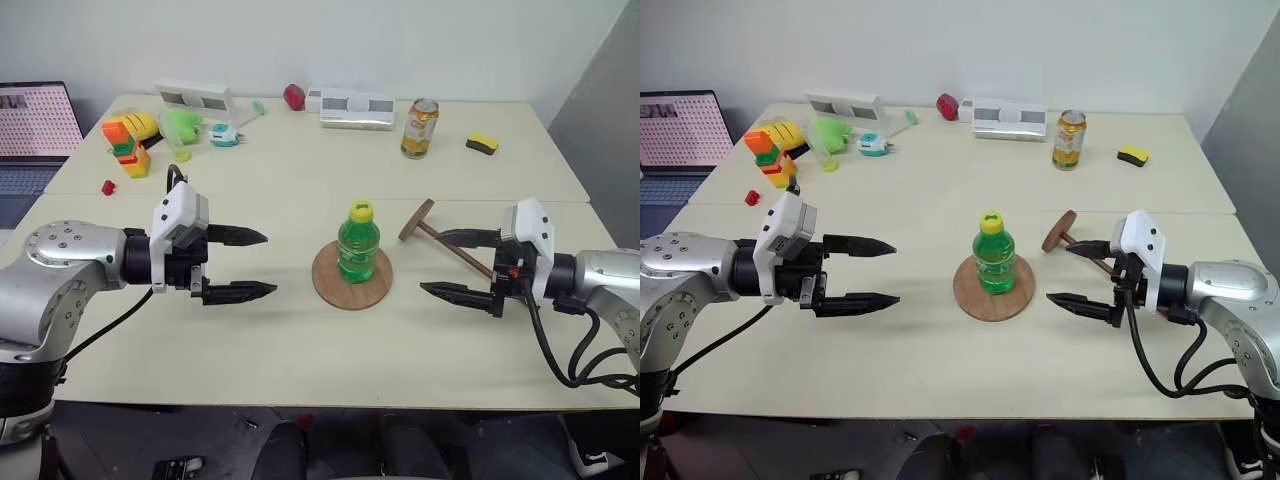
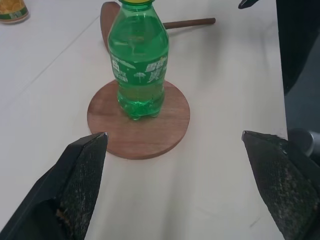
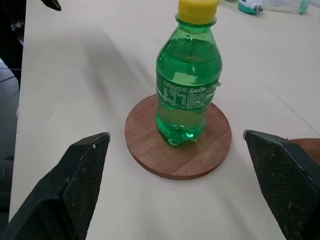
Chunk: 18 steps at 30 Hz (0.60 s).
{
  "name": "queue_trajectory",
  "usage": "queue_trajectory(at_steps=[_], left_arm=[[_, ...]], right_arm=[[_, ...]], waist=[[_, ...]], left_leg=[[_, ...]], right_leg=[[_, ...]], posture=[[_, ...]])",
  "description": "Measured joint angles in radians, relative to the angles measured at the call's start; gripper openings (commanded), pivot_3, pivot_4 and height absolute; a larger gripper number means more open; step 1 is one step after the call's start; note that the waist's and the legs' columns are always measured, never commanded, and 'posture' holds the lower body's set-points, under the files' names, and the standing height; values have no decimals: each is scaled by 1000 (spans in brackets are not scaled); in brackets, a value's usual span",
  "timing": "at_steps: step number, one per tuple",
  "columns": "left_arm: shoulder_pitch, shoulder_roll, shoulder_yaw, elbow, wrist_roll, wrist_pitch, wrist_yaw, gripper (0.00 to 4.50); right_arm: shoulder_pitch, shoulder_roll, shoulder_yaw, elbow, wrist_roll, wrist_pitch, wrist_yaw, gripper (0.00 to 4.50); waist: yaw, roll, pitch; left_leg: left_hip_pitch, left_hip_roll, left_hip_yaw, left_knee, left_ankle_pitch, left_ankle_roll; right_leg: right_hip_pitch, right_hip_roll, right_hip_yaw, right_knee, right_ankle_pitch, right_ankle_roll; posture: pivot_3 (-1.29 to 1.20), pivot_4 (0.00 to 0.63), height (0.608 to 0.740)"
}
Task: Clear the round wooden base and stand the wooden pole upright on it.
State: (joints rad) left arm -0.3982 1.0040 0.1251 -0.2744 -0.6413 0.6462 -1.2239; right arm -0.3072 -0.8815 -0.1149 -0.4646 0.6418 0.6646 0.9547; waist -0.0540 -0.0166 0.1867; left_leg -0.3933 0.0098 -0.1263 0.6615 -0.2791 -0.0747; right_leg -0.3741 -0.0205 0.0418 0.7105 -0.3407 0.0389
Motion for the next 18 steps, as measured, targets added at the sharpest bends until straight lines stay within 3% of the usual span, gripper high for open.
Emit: queue_trajectory(at_steps=[18], left_arm=[[-63, -30, -80, 41, 65, -48, 11, 4486]], right_arm=[[21, -1, -21, -42, 12, 21, -41, 4500]], waist=[[0, 0, 0]], left_leg=[[0, 0, 0, 0, 0, 0]], right_leg=[[0, 0, 0, 0, 0, 0]], posture=[[0, 150, 740]])
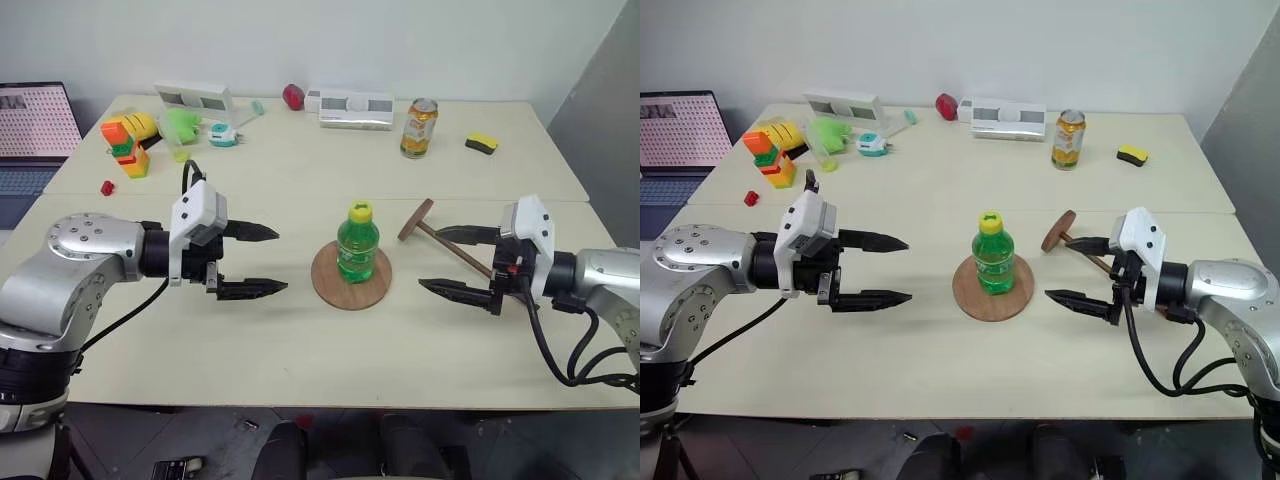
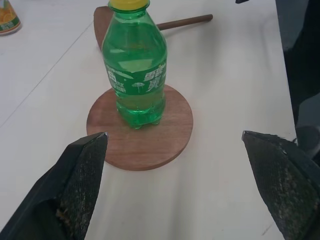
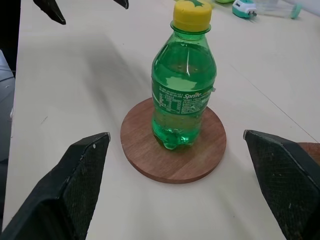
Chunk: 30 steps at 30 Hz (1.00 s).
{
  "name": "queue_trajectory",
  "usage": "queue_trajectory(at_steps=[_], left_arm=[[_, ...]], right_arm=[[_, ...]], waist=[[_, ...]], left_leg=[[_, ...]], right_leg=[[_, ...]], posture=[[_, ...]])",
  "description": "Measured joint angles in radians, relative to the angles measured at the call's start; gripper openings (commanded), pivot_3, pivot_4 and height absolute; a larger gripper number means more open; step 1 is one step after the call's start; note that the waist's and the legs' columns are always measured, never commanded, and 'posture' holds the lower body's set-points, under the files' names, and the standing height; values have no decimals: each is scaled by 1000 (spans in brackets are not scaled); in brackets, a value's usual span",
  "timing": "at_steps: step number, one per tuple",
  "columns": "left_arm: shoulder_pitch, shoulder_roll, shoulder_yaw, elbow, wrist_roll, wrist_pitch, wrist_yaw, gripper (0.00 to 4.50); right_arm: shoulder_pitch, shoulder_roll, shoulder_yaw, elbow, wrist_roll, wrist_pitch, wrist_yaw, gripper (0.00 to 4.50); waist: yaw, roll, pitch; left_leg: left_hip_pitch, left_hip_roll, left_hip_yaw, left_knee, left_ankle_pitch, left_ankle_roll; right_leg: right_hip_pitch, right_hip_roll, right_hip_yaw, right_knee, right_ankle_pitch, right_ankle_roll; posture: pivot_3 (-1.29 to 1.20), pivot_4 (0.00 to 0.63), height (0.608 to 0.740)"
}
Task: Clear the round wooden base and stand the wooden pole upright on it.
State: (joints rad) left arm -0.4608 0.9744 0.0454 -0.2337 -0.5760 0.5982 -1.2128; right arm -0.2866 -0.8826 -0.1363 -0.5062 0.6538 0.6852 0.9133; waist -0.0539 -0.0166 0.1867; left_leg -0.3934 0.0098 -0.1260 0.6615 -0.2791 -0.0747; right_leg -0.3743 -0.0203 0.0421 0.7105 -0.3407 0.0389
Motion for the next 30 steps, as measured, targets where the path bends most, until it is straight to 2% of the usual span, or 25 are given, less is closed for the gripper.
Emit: queue_trajectory(at_steps=[5, 8, 13, 20, 30], left_arm=[[-3, -79, -21, 24, 27, -22, 30, 4486], [-24, -211, -79, 48, 53, -49, 84, 4486], [-69, -316, -157, 141, 107, -96, 106, 4486], [-95, -403, -217, 243, 174, -175, 103, 4486], [-162, -518, -236, 396, 265, -263, 140, 4486]], right_arm=[[21, 0, -11, -36, 34, 29, -26, 4500], [16, 1, -15, -51, 53, 49, -45, 4500], [-6, 2, -18, -65, 75, 67, -65, 4500], [-37, 2, -23, -72, 94, 79, -79, 4500], [-34, 2, -37, -98, 116, 91, -118, 4500]], waist=[[2, 0, 0], [6, 0, 0], [7, 0, 0], [6, 0, 0], [6, 0, 0]], left_leg=[[0, 0, 0, 0, 0, 0], [0, -1, 0, 1, 0, 0], [-1, 0, -1, 1, 0, 0], [0, -1, 0, 1, 0, 0], [0, -1, 0, 1, 0, 0]], right_leg=[[0, 0, 0, 0, 0, 0], [1, 0, 0, 0, 0, 0], [0, 0, -1, 0, 0, 0], [0, 0, 0, 0, 0, 0], [0, -1, 0, 0, 0, 0]], posture=[[0, 150, 740], [0, 150, 740], [0, 150, 740], [0, 150, 740], [0, 150, 740]])
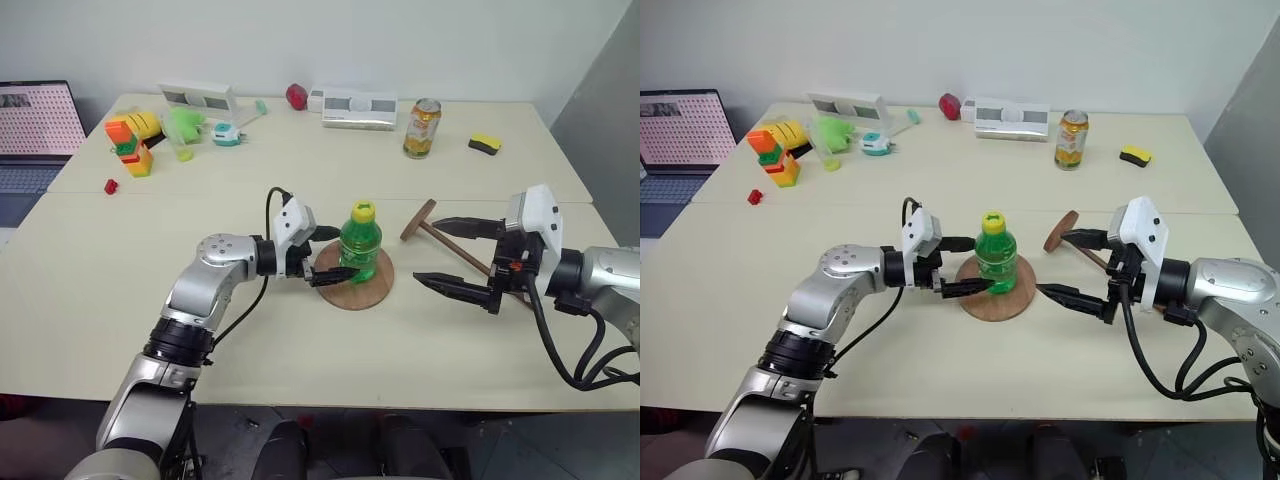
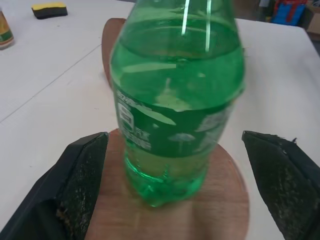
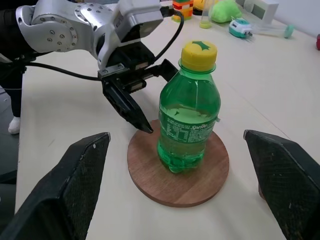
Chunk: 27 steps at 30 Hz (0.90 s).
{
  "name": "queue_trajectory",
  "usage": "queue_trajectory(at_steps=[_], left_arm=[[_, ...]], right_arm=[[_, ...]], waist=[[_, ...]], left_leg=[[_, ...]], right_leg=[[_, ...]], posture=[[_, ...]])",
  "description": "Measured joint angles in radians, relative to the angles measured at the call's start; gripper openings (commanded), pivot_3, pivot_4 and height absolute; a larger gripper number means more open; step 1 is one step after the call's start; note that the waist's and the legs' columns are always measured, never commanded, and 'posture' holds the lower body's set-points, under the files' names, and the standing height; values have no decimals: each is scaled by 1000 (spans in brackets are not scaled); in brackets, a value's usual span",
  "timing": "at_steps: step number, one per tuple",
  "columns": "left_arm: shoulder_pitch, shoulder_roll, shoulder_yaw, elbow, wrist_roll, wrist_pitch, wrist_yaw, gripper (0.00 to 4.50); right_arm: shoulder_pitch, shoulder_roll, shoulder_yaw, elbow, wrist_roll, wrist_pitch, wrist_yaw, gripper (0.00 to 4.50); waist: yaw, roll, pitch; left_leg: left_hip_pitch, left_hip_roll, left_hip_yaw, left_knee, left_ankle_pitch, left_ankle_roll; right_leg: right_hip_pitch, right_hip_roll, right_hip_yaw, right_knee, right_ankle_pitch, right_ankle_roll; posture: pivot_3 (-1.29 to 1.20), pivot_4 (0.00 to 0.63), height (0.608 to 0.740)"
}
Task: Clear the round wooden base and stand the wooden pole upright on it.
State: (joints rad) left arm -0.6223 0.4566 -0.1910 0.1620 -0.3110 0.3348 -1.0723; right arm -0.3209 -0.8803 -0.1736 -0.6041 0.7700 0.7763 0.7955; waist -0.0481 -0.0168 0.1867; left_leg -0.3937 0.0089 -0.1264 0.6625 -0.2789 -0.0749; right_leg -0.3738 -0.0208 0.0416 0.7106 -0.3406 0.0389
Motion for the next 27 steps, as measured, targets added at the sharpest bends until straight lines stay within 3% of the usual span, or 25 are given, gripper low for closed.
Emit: queue_trajectory(at_steps=[10, 14, 18, 27], left_arm=[[-54, -114, -22, 131, 54, -59, 11, 4486], [-98, -168, -19, 205, 66, -81, 43, 3822], [-100, -173, -13, 219, 69, -95, 58, 3307], [-97, -128, 39, 192, 68, -51, 117, 3306]], right_arm=[[7, 7, 0, -12, 2, 1, -19, 4500], [7, 16, 0, -13, 2, 1, -30, 4500], [7, 22, 0, -13, 2, 1, -36, 4500], [18, 38, 1, -21, 2, 1, -51, 4500]], waist=[[6, 0, 0], [6, 0, 0], [4, 0, 0], [0, 0, 0]], left_leg=[[0, -1, 0, 1, 0, 0], [0, -1, 0, 1, 0, 0], [0, 0, 0, 0, 0, 0], [0, 0, -1, 0, 0, 0]], right_leg=[[0, 0, 0, 0, 0, 0], [0, 0, 0, 0, 0, 0], [0, 0, 0, 0, 0, 0], [0, 0, 0, 1, 0, 0]], posture=[[0, 150, 740], [0, 150, 740], [0, 150, 740], [0, 150, 740]])
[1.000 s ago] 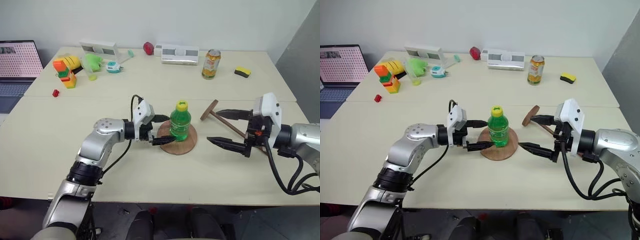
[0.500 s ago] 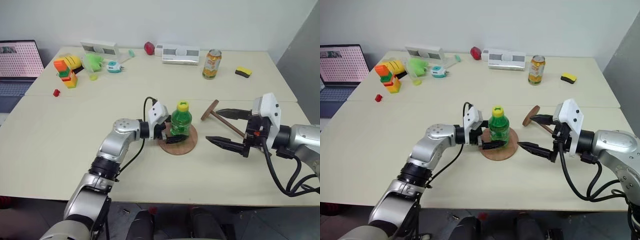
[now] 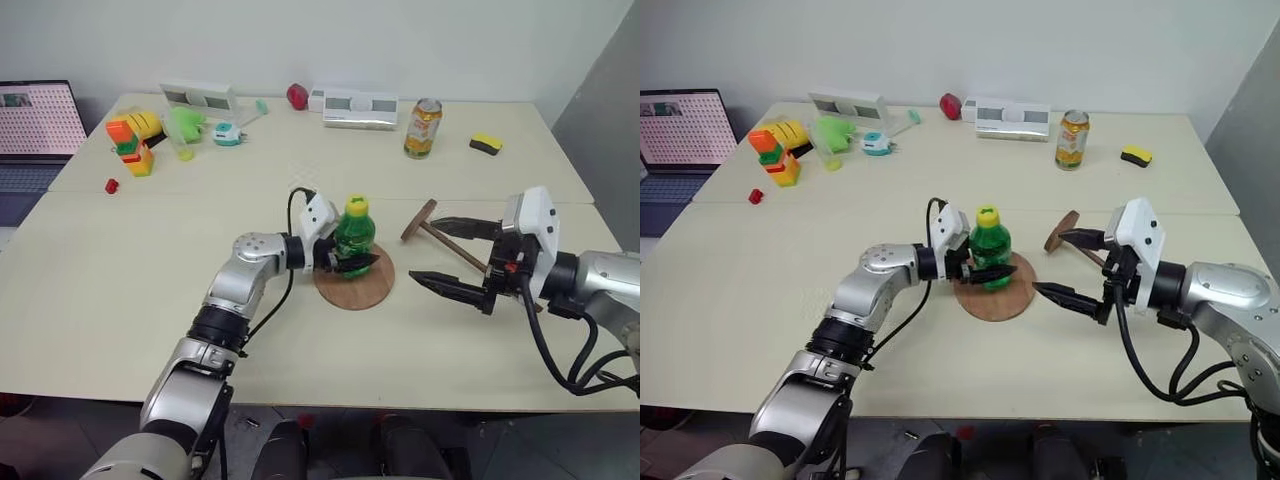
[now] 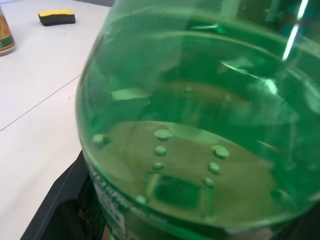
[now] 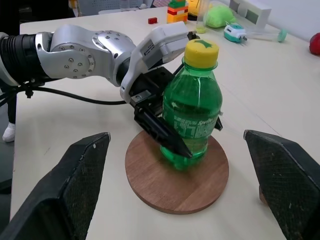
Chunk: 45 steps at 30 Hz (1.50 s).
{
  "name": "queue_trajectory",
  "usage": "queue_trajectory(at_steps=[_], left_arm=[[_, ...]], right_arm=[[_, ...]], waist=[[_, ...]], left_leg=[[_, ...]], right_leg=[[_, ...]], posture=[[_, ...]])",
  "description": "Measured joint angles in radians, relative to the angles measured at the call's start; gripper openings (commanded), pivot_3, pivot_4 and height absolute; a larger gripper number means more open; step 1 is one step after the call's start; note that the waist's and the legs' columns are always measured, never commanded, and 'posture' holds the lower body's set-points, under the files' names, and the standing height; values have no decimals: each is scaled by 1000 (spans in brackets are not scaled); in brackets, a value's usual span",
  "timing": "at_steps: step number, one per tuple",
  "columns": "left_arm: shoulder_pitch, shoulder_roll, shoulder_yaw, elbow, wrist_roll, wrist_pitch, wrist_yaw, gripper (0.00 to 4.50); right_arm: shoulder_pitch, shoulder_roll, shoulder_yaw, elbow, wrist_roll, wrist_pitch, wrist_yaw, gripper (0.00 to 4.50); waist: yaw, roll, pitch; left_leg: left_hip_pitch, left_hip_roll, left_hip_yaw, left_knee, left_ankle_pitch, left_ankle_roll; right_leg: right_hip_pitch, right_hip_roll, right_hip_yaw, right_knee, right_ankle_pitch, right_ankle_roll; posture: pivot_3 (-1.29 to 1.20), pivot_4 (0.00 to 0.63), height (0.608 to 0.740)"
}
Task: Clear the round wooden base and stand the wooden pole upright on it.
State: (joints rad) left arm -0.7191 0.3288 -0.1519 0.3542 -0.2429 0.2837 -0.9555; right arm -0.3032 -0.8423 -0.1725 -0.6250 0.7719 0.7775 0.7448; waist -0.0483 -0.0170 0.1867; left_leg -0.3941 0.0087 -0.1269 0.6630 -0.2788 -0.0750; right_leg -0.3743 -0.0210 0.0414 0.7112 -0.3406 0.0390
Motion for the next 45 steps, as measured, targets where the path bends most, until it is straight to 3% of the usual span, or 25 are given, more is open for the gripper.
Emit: queue_trajectory(at_steps=[7, 14, 22, 23, 27, 37, 45], left_arm=[[-135, 87, 225, 103, -3, 85, 296, 3306], [-298, 111, 318, 628, 86, -75, 628, 3306], [-362, 95, 338, 821, 110, -213, 700, 3306], [-364, 95, 343, 830, 110, -221, 703, 3655], [-365, 95, 364, 838, 104, -223, 696, 4447], [-294, 137, 342, 723, 114, -156, 594, 4447], [-66, 195, 293, 300, 126, 92, 508, 4447]], right_arm=[[13, 34, 9, -8, 0, 0, -27, 4500], [-10, 66, 42, 0, -4, -2, -38, 4500], [-22, 67, 43, -1, -3, -2, -56, 4500], [-20, 67, 43, -1, -3, -2, -59, 4500], [-11, 67, 43, -5, -3, -2, -69, 4500], [-3, 67, 43, -5, -3, -4, -65, 4500], [-4, 67, 45, -2, -3, -5, -53, 4500]], waist=[[-2, 0, 0], [-2, 0, 0], [4, -2, 0], [3, -2, 0], [-2, -2, 0], [-10, -2, 0], [-9, -2, 0]], left_leg=[[-1, 0, -2, 1, 0, 0], [-4, -1, -2, 0, 2, -3], [-5, -2, -2, 1, 2, -4], [-5, -2, -1, 1, 2, -4], [-5, -2, -2, 1, 2, -4], [-5, -1, -2, 1, 2, -4], [-5, -1, -2, 1, 2, -4]], right_leg=[[0, 0, -1, -1, 0, 0], [-3, -1, -2, -1, 0, 0], [-5, -1, -2, 1, 0, 0], [-5, -1, -2, 2, 0, 0], [-5, -1, -2, 2, 0, 0], [-5, -1, -1, 2, 0, 0], [-5, -1, -1, 2, 0, 0]], posture=[[0, 150, 740], [0, 150, 740], [0, 150, 740], [0, 150, 740], [0, 150, 740], [0, 150, 740], [0, 150, 740]])
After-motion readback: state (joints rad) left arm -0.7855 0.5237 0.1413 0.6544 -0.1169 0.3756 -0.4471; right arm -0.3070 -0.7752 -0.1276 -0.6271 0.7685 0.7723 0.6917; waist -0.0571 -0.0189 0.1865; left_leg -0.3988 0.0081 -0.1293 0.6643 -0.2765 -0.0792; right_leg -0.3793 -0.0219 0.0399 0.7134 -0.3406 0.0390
